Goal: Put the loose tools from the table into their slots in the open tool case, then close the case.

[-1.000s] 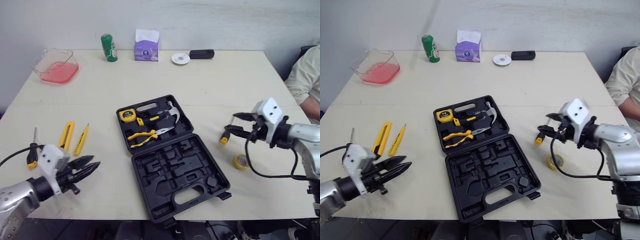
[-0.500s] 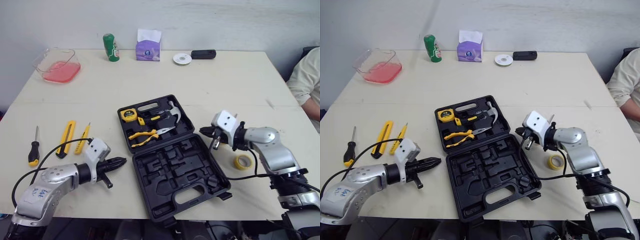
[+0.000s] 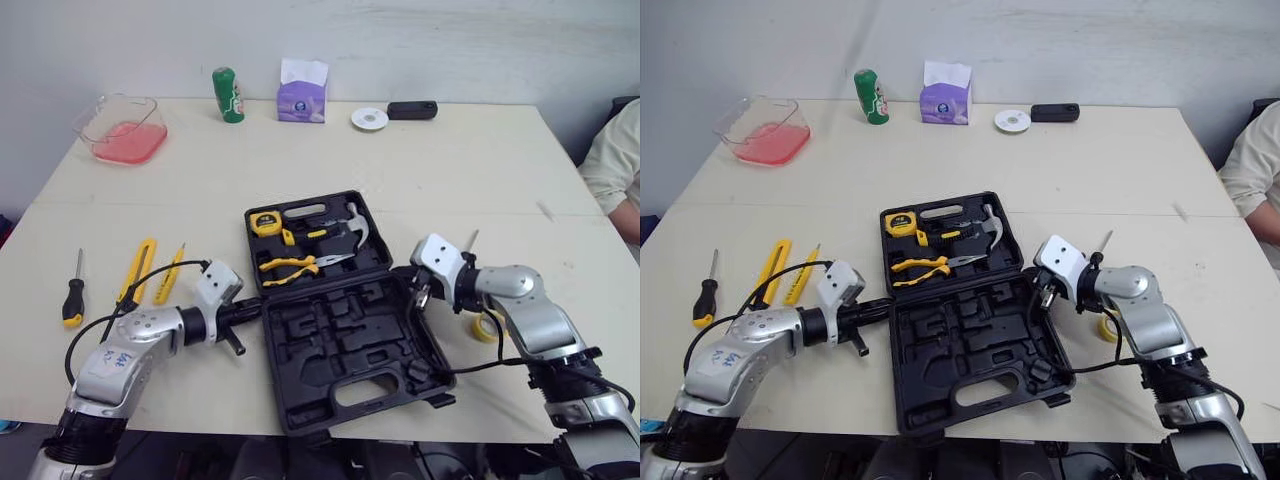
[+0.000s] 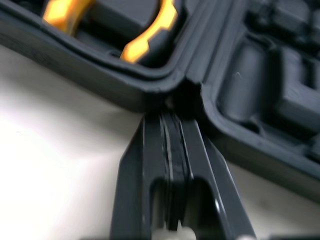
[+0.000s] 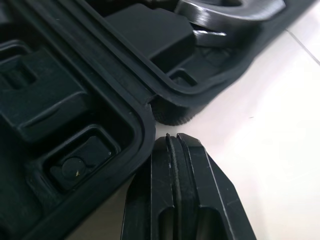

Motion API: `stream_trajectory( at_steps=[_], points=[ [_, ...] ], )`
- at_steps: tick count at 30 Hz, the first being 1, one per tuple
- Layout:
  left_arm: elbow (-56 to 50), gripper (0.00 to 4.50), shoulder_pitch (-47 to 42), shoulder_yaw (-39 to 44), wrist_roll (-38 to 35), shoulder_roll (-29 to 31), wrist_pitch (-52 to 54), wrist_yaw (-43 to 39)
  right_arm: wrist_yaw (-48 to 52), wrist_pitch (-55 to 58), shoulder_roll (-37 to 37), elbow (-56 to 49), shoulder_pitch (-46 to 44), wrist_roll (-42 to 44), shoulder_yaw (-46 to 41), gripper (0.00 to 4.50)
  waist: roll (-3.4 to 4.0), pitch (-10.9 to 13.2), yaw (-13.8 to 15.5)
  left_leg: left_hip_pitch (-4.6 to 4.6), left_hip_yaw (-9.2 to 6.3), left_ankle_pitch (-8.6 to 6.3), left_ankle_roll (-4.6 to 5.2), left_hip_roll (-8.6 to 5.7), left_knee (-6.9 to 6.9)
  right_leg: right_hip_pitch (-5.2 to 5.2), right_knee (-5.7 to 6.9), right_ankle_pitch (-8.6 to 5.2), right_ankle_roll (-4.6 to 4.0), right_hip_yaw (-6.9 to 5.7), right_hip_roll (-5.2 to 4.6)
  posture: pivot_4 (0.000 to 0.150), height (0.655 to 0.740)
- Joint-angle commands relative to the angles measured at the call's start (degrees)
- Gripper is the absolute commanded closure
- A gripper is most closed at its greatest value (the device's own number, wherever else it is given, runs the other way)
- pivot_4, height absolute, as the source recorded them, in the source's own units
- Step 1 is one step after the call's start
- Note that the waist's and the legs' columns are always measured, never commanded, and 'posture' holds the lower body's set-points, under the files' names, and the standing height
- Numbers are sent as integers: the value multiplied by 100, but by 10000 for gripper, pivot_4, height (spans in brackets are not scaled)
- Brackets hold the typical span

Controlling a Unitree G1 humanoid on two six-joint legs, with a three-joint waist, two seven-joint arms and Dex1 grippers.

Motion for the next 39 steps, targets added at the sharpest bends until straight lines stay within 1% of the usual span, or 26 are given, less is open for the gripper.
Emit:
stream_trajectory(
  at_steps=[1,4,7,12,18,23,27,30,33,37,38,39],
  points=[
    [75,45000,-253,-151,127,-58,-320,-200,460,61,67,-921,240,506,139,44631,0,0,2,0,-2,0,0,0,0,0,0,0,0,-1,0,1500,7244],
    [279,45000,-389,-338,383,-9,-551,-405,546,242,71,-1165,392,643,89,44631,0,0,-6,2,-2,0,0,0,0,1,0,0,0,-1,0,1500,7244],
    [470,45000,-526,-535,634,93,-788,-709,482,308,69,-1230,454,568,75,44631,0,0,-8,4,-2,0,0,0,2,2,3,0,0,-1,1,1500,7244],
    [1464,45000,-1017,-687,1166,287,-1489,-1161,291,322,19,-1146,505,381,4,44631,0,0,-1,5,-3,1,1,-1,10,3,8,0,0,-4,1,1500,7244],
    [2045,45000,-1411,-630,1295,129,-1744,-1294,191,370,73,-1186,519,357,20,44631,0,0,-3,4,-3,1,1,-1,18,5,14,0,0,-4,2,1500,7244],
    [2119,45000,-1440,-610,1342,20,-1795,-1334,89,424,86,-1263,556,322,23,44631,0,0,-3,4,-3,1,2,-1,20,5,16,0,0,-3,1,1500,7244],
    [2137,45000,-1363,-513,1394,-35,-1820,-1228,-162,478,-14,-1242,583,115,-58,44631,0,0,0,4,-3,1,2,-1,23,5,19,0,0,-3,0,1500,7244],
    [1925,45000,-1113,-247,1320,-28,-1672,-1051,-313,735,-124,-1446,708,215,-377,44631,0,0,4,3,-4,1,2,-2,27,7,21,0,0,-4,-2,1500,7244],
    [1205,45000,-470,396,942,149,-1288,-958,-313,1107,-362,-1891,1005,574,-1001,44631,0,0,-18,-6,-8,-1,4,0,25,3,18,0,1,-4,-3,1500,7244],
    [711,45000,-71,771,690,259,-971,-866,-349,1316,-532,-2129,1208,826,-1309,44631,-2,0,-30,-1,-8,-3,6,6,18,5,8,-1,1,-2,-2,1500,7244],
    [407,45000,284,1186,447,278,-843,-855,-191,1314,-664,-2179,1449,1001,-1607,44631,-2,0,-28,2,-8,-2,6,5,17,6,10,-1,1,-2,-2,1500,7244],
    [21,45000,746,1867,-21,217,-556,-869,37,1405,-820,-2197,1705,1276,-2061,44631,-3,0,-31,1,-8,-2,5,5,17,5,12,-1,1,-4,-2,1500,7244]
  ],
)
